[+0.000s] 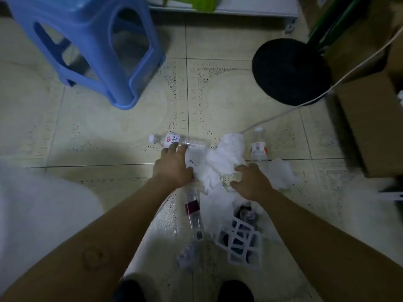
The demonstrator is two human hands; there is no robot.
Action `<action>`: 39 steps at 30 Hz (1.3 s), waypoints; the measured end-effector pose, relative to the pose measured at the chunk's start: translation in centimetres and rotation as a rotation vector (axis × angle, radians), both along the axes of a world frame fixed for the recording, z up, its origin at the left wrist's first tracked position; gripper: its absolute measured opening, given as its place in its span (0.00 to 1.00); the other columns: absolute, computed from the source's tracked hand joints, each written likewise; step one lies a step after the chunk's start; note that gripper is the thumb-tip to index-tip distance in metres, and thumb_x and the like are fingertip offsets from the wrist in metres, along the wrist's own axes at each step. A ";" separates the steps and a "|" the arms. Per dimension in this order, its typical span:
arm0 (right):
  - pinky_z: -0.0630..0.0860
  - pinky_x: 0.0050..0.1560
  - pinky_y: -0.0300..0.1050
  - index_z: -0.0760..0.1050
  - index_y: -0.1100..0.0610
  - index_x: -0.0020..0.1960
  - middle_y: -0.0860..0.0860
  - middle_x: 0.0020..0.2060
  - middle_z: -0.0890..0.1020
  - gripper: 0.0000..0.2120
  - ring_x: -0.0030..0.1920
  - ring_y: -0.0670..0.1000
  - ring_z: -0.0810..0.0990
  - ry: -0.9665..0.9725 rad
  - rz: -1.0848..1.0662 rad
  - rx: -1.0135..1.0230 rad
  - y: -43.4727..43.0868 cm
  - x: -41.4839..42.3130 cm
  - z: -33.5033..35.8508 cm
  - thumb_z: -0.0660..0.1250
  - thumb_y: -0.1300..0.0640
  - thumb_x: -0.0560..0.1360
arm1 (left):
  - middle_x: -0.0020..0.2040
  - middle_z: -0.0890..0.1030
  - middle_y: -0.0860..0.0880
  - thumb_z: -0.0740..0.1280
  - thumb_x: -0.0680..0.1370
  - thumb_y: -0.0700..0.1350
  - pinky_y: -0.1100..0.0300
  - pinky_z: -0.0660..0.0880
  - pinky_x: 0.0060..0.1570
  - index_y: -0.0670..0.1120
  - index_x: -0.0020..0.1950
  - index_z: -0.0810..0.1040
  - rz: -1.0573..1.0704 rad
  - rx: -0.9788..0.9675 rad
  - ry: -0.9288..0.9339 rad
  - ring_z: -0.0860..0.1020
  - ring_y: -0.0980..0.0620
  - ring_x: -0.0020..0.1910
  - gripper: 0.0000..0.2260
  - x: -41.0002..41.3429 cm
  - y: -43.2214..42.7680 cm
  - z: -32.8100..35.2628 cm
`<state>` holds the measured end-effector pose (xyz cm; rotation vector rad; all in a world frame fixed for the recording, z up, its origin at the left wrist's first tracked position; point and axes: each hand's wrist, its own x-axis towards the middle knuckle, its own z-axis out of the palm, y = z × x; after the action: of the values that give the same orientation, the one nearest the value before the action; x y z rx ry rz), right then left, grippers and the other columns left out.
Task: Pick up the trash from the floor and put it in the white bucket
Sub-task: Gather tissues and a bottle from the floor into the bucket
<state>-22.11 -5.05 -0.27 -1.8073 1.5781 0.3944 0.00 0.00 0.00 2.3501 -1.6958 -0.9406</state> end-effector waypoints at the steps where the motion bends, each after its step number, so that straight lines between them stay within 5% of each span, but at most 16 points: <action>1: 0.69 0.65 0.48 0.64 0.53 0.72 0.60 0.70 0.64 0.29 0.67 0.60 0.70 -0.001 0.026 -0.009 -0.9 0.0 -1.1 0.67 0.49 0.74 | 0.77 0.59 0.44 0.67 0.73 0.51 0.41 0.70 0.64 0.49 0.76 0.59 0.001 0.017 -0.032 0.59 0.39 0.74 0.33 -0.2 -0.4 -1.2; 8: 0.67 0.66 0.53 0.43 0.49 0.78 0.63 0.76 0.54 0.42 0.71 0.64 0.65 0.034 0.130 -0.110 -7.6 1.0 -8.3 0.66 0.47 0.75 | 0.80 0.42 0.49 0.69 0.75 0.52 0.32 0.57 0.69 0.54 0.78 0.42 -0.072 -0.013 -0.315 0.39 0.42 0.78 0.43 0.4 -4.8 -9.3; 11: 0.70 0.63 0.52 0.41 0.47 0.78 0.62 0.77 0.52 0.43 0.70 0.63 0.68 0.042 0.166 -0.165 -9.0 1.3 -11.0 0.67 0.47 0.75 | 0.79 0.52 0.45 0.69 0.74 0.47 0.41 0.60 0.70 0.51 0.78 0.43 -0.117 -0.030 -0.433 0.51 0.39 0.77 0.42 1.2 -5.5 -11.8; 13: 0.74 0.56 0.50 0.41 0.49 0.78 0.63 0.73 0.64 0.44 0.63 0.61 0.75 0.043 0.199 -0.168 -9.6 1.6 -12.6 0.68 0.49 0.74 | 0.75 0.62 0.43 0.69 0.73 0.45 0.45 0.65 0.65 0.49 0.77 0.51 -0.141 -0.071 -0.528 0.62 0.39 0.70 0.38 1.6 -5.2 -12.9; 16: 0.75 0.53 0.49 0.53 0.57 0.77 0.61 0.61 0.77 0.35 0.57 0.59 0.78 0.137 0.247 -0.203 -10.5 2.0 -13.5 0.66 0.55 0.75 | 0.66 0.68 0.41 0.68 0.73 0.46 0.48 0.67 0.58 0.48 0.68 0.66 -0.145 -0.111 -0.615 0.67 0.40 0.63 0.25 2.2 -4.7 -13.0; 19: 0.76 0.52 0.47 0.75 0.61 0.54 0.59 0.56 0.80 0.10 0.55 0.59 0.80 0.204 0.327 -0.282 -11.4 2.7 -13.1 0.61 0.60 0.75 | 0.68 0.67 0.41 0.69 0.72 0.48 0.45 0.67 0.61 0.49 0.67 0.67 -0.115 -0.090 -0.570 0.65 0.39 0.66 0.24 3.0 -3.8 -12.4; 22: 0.73 0.46 0.44 0.73 0.58 0.38 0.58 0.48 0.82 0.07 0.50 0.58 0.81 0.151 0.304 -0.318 -13.6 3.7 -12.0 0.62 0.57 0.73 | 0.68 0.70 0.42 0.69 0.72 0.54 0.45 0.67 0.62 0.47 0.68 0.66 -0.060 -0.126 -0.485 0.69 0.40 0.66 0.28 3.1 -3.5 -10.9; 28: 0.71 0.37 0.41 0.71 0.60 0.36 0.52 0.31 0.71 0.08 0.39 0.56 0.75 0.086 0.236 -0.075 -14.3 5.9 -12.1 0.63 0.60 0.73 | 0.56 0.77 0.44 0.72 0.68 0.60 0.48 0.72 0.53 0.48 0.62 0.69 0.086 -0.197 -0.386 0.76 0.42 0.54 0.28 3.9 -2.9 -6.2; 31: 0.74 0.35 0.43 0.73 0.61 0.41 0.56 0.39 0.77 0.07 0.38 0.56 0.78 0.040 0.162 -0.020 -14.0 7.9 -11.6 0.67 0.57 0.70 | 0.55 0.77 0.45 0.71 0.68 0.60 0.50 0.72 0.50 0.48 0.63 0.69 0.120 -0.219 -0.370 0.76 0.43 0.53 0.29 4.1 -2.0 -4.2; 34: 0.74 0.56 0.51 0.66 0.59 0.64 0.61 0.62 0.70 0.25 0.61 0.61 0.75 0.149 0.089 -0.147 -12.8 8.2 -12.4 0.69 0.52 0.71 | 0.55 0.77 0.45 0.71 0.68 0.61 0.51 0.72 0.49 0.49 0.64 0.68 0.152 -0.193 -0.349 0.76 0.44 0.53 0.30 4.3 0.0 -2.7; 39: 0.76 0.56 0.49 0.74 0.62 0.60 0.62 0.59 0.78 0.15 0.58 0.61 0.78 0.044 0.089 -0.238 -9.8 5.5 -13.9 0.64 0.61 0.74 | 0.56 0.78 0.45 0.71 0.69 0.62 0.50 0.75 0.52 0.49 0.66 0.68 0.189 -0.185 -0.285 0.77 0.44 0.53 0.31 3.0 3.0 -2.0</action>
<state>-16.64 -14.84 -14.13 -2.0672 1.6356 0.2984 3.02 2.99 -2.03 2.5531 -1.5317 -0.4157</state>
